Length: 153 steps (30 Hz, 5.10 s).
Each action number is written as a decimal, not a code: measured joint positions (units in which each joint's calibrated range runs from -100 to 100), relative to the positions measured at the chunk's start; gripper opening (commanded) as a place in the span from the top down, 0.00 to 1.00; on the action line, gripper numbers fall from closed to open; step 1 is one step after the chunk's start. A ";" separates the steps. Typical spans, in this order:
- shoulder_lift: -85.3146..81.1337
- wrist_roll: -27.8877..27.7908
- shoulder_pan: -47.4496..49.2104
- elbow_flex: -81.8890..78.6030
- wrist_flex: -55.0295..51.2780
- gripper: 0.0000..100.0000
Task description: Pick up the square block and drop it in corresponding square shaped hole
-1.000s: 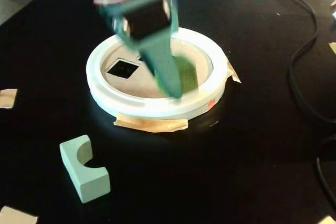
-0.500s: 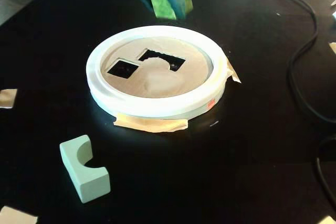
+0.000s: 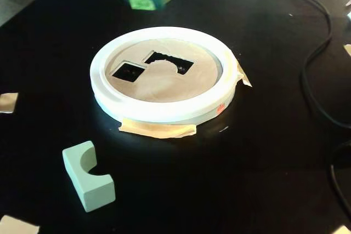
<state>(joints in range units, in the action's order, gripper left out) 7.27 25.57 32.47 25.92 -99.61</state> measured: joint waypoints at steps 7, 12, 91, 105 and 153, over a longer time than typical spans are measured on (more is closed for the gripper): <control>-4.28 0.00 0.60 -16.59 0.00 0.73; -4.37 0.00 4.10 -24.40 7.08 0.73; -16.76 3.27 12.49 -53.10 25.70 0.18; -12.84 3.27 12.59 -53.20 37.92 0.19; -28.71 -0.34 5.00 -57.59 22.89 0.20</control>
<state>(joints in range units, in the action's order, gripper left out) -21.44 25.23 37.46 -31.67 -76.72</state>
